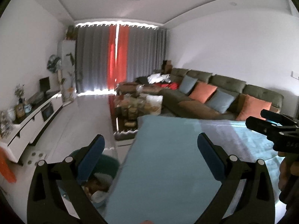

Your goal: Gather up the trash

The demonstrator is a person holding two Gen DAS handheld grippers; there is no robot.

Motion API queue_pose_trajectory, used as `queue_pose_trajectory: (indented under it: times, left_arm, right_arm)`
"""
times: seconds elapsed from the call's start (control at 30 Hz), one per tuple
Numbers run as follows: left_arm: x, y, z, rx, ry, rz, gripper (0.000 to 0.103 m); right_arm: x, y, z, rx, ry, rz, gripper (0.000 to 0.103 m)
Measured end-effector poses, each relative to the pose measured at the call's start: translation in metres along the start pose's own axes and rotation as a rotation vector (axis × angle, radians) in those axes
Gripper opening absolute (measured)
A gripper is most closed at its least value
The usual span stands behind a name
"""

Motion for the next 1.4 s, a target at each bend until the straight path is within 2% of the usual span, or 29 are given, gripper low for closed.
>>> queue_pose_trajectory:
  times: [0.27, 0.47, 0.77, 0.97, 1.4]
  left_arm:
    - [-0.008, 0.017, -0.071, 0.108, -0.037, -0.048, 0.098]
    - [-0.005, 0.025, -0.106, 0.134, -0.073, -0.071, 0.098]
    - [0.001, 0.042, -0.126, 0.156, -0.06, -0.129, 0.098]
    - [0.008, 0.053, -0.126, 0.171, -0.062, -0.135, 0.098]
    - [0.009, 0.057, -0.125, 0.14, -0.062, -0.186, 0.098]
  right_arm:
    - [0.015, 0.052, -0.045, 0.158, -0.026, -0.066, 0.096]
    - [0.021, 0.079, -0.063, 0.234, -0.042, -0.131, 0.096]
    - [0.027, 0.114, -0.059, 0.292, 0.006, -0.228, 0.096]
    - [0.037, 0.128, -0.063, 0.335, -0.003, -0.25, 0.096]
    - [0.042, 0.138, -0.059, 0.388, -0.029, -0.289, 0.096]
Point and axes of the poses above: each gripper's, at about its wrist camera, not at the fingertips, and y roughly against the way its jaws point, z to its left, x to its underside, the point moved 7 cm from there along -y, roughly the way its jaws point, and after that the axes turned 7 degrees about -z, right-handed, at the moved point
